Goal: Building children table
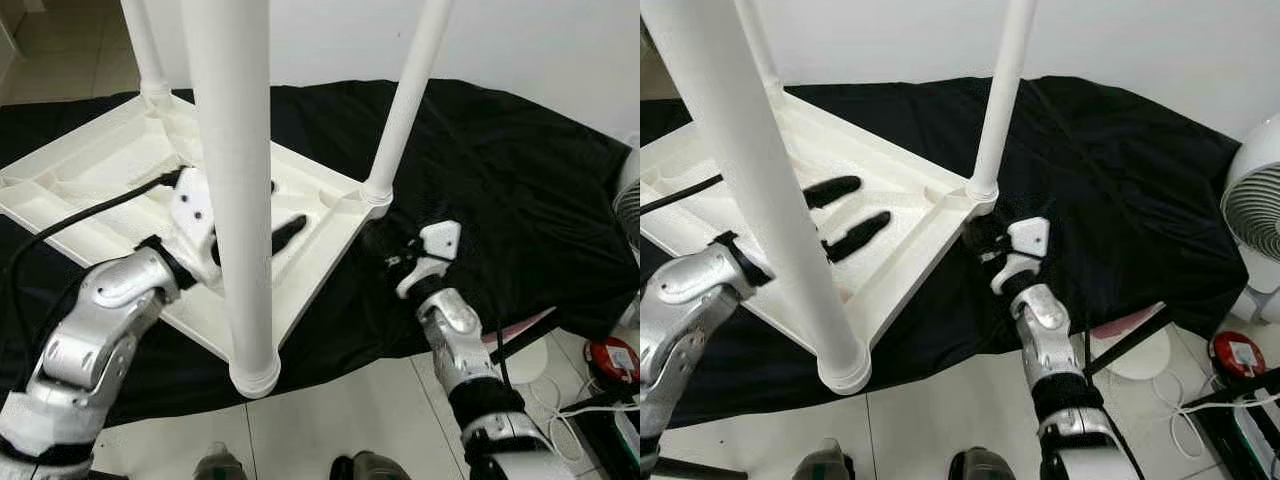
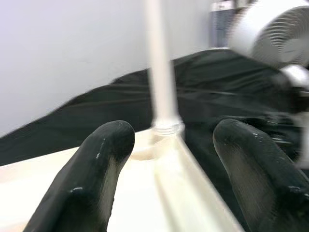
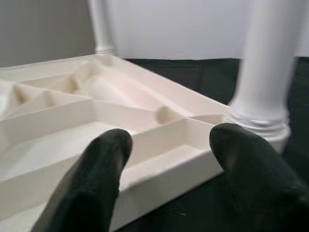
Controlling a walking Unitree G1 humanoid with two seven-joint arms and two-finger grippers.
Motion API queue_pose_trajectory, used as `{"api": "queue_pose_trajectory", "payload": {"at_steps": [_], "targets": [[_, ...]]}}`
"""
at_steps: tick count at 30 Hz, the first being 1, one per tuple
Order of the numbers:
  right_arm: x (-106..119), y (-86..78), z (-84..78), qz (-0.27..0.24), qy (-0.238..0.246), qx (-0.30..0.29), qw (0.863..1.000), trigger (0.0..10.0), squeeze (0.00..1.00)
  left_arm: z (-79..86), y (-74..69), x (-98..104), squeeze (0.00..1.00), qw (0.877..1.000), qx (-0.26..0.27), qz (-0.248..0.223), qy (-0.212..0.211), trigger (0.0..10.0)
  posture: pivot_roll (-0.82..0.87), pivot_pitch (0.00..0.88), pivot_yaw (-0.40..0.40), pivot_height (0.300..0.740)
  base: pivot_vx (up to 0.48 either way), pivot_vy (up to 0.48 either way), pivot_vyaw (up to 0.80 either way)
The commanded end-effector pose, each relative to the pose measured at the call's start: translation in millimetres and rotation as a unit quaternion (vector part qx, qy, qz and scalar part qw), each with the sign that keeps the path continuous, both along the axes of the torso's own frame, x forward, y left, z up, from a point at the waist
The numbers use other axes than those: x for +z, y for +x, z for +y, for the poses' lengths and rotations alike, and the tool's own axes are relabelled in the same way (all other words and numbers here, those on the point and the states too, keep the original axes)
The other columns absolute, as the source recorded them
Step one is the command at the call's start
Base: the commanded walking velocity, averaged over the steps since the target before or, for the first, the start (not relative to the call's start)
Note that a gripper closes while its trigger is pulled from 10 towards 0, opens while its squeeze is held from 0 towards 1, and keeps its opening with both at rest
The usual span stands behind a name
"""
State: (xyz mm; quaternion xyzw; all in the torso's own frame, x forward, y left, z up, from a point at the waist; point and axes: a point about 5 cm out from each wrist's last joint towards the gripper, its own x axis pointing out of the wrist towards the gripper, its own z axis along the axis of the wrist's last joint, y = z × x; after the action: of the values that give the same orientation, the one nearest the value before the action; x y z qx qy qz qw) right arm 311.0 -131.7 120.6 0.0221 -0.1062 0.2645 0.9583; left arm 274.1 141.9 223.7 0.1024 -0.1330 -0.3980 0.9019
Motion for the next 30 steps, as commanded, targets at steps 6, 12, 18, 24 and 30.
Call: {"api": "queue_pose_trajectory", "payload": {"at_steps": [6, 12, 18, 24, 30], "targets": [[27.8, -19.5, 20.7, -0.019, -0.020, 0.163, 0.986, 10.0, 1.00, 30.2, 25.4, -5.2, 0.00, 0.990, 0.136, -0.004, 0.026, 10.0, 0.11, 0.022, -0.018, 0.740, 0.000, 0.000, 0.00], [38.1, -35.4, 33.6, -0.006, -0.053, 0.288, 0.956, 10.0, 1.00, 46.8, 39.9, -21.2, 0.00, 0.977, 0.200, 0.032, 0.065, 10.0, 0.13, 0.007, -0.034, 0.740, 0.000, 0.000, 0.00], [38.8, -54.0, 40.8, 0.011, -0.100, 0.398, 0.912, 10.0, 0.87, 53.2, 42.1, -33.3, 0.00, 0.967, 0.240, 0.056, 0.059, 10.0, 0.17, 0.000, -0.065, 0.740, 0.000, 0.000, 0.00], [44.3, -69.8, 42.7, 0.032, -0.141, 0.500, 0.854, 10.0, 0.00, 53.3, 40.4, -40.4, 0.00, 0.964, 0.251, 0.053, 0.074, 10.0, 0.18, 0.000, -0.075, 0.740, 0.000, 0.000, 0.00], [44.4, -73.1, 47.2, 0.028, -0.171, 0.540, 0.824, 10.0, 0.00, 56.5, 40.3, -42.2, 0.00, 0.961, 0.256, 0.049, 0.086, 10.0, 0.21, 0.000, -0.083, 0.740, 0.000, 0.000, 0.00]]}}
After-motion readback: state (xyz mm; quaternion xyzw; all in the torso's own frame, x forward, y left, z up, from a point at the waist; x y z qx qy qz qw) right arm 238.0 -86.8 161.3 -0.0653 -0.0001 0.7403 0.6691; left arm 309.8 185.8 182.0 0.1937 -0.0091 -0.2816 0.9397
